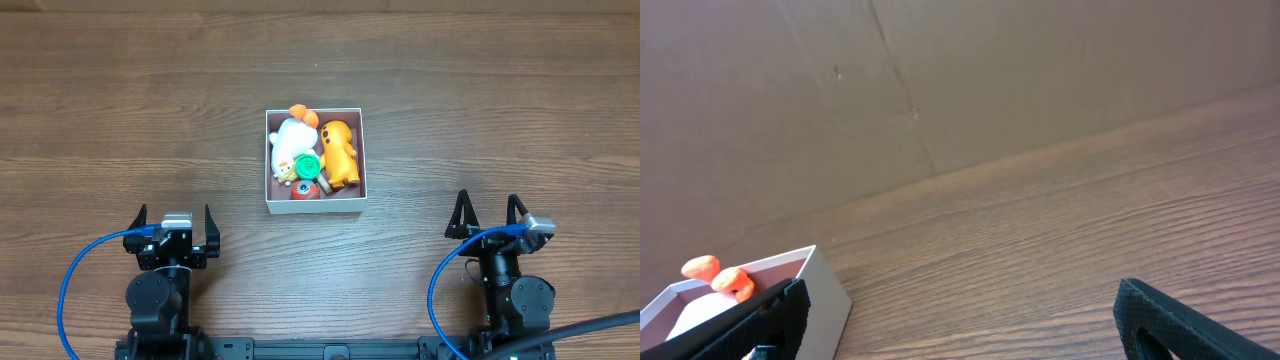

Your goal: Pack container

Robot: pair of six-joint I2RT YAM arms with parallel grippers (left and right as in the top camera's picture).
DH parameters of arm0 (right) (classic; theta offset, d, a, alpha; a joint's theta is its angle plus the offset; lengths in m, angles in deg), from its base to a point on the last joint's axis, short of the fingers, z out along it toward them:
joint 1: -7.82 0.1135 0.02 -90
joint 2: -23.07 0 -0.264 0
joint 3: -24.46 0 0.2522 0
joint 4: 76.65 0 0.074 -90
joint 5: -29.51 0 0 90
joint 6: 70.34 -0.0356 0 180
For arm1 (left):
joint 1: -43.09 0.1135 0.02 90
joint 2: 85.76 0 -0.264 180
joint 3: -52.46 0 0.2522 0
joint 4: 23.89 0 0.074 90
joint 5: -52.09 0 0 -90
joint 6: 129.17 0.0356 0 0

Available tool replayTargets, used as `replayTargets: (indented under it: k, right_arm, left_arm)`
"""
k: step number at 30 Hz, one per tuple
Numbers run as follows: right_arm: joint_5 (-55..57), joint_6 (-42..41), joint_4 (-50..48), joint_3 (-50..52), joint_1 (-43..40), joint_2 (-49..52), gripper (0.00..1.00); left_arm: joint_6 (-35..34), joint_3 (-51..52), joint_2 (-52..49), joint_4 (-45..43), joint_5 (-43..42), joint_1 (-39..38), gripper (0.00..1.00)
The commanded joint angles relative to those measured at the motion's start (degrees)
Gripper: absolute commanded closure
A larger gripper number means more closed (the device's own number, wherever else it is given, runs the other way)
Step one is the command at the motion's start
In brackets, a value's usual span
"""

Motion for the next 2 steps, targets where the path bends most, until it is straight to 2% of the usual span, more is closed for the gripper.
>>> replayTargets:
  k: [1, 2]
  right_arm:
    - [-0.26, 0.20, -0.48, 0.59, -0.37, -0.68, 0.00]
    - [-0.26, 0.22, -0.48, 0.59, -0.37, -0.68, 0.00]
  left_arm:
    - [1.07, 0.31, 0.74, -0.28, -0.70, -0.02, 0.00]
    - [1.07, 0.31, 0.74, -0.28, -0.70, -0.02, 0.00]
